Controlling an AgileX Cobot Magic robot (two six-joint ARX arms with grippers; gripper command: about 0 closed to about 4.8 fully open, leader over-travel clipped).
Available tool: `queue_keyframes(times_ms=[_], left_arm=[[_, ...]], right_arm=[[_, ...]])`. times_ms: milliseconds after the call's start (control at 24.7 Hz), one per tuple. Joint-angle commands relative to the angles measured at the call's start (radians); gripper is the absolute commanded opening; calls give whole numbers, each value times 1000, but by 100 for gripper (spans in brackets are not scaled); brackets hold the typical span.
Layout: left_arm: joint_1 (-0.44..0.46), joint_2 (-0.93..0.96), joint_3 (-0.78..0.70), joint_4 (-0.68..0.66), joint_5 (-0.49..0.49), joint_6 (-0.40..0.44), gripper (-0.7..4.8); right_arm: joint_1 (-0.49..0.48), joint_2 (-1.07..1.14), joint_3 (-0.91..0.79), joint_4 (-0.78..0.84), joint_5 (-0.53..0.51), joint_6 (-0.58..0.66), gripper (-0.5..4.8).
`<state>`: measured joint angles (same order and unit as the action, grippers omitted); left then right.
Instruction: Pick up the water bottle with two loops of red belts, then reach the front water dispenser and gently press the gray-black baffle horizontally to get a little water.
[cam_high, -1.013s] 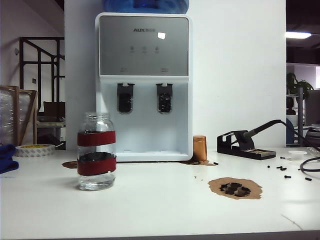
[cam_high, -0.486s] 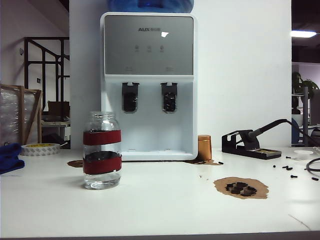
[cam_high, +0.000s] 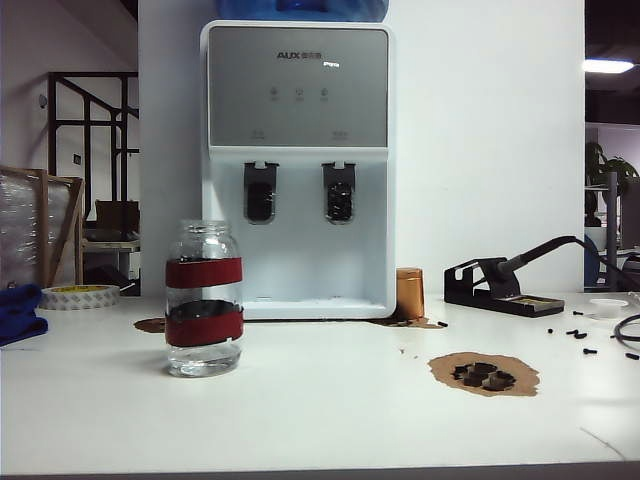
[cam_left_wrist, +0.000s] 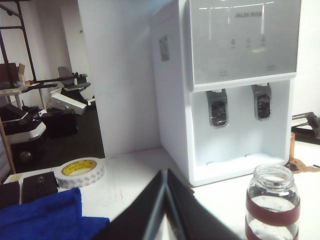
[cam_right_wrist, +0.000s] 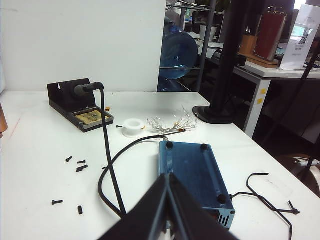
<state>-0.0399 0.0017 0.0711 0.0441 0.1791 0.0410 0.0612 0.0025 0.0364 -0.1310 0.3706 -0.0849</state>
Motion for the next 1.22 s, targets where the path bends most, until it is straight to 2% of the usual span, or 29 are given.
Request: queue_keyframes(times_ms=[41, 1216], left_arm=[[0, -1, 1, -18, 3, -4, -5], [-1, -1, 1, -33, 3, -4, -5]], right_arm=[[1, 0, 3, 13, 4, 3, 3], [1, 0, 3, 13, 4, 3, 3]])
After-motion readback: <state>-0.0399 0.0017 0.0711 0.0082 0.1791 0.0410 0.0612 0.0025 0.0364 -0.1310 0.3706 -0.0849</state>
